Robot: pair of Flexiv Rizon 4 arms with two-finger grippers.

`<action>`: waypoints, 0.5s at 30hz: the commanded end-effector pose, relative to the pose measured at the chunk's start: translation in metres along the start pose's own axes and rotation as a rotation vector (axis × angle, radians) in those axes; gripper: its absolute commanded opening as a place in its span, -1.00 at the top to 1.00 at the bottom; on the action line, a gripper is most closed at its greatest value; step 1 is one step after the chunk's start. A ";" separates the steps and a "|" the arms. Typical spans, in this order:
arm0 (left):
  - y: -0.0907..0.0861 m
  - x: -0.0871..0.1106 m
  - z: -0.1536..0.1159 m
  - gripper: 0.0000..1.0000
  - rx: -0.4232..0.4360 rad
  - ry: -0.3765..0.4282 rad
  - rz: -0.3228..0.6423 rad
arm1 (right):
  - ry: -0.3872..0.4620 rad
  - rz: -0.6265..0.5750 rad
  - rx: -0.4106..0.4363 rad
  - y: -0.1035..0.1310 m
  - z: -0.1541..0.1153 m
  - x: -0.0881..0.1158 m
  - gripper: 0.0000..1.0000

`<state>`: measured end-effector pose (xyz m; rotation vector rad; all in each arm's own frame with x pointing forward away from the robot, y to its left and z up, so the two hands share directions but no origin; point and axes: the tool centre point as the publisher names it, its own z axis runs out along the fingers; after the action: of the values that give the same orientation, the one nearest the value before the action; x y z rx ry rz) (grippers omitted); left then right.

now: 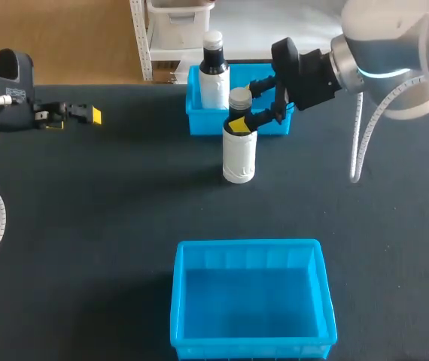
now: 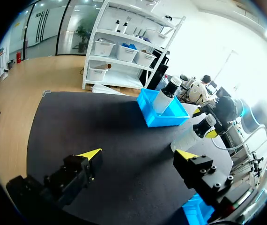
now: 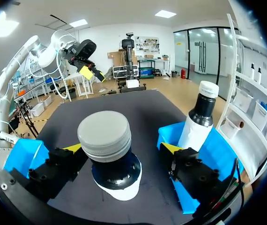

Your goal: Pick up the bottle, and place it in the far bin if it is heavy, or in the near bin if it is light.

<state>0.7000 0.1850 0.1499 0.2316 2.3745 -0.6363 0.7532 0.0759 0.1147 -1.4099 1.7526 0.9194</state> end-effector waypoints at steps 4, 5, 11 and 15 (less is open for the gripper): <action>0.000 0.000 0.000 -1.00 0.000 0.000 0.000 | 0.005 0.004 0.006 -0.002 0.001 0.000 -1.00; 0.000 0.000 0.000 -1.00 0.000 0.000 0.000 | 0.005 0.005 0.007 -0.002 0.001 0.000 -1.00; 0.000 0.000 0.000 -1.00 0.000 0.000 0.000 | 0.006 0.004 0.006 -0.005 0.001 -0.001 -1.00; 0.000 0.000 0.000 -1.00 0.000 0.000 0.000 | 0.006 0.002 0.005 -0.005 0.002 -0.002 -0.87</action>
<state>0.7000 0.1850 0.1499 0.2316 2.3745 -0.6363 0.7566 0.0759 0.1148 -1.4067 1.7592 0.9100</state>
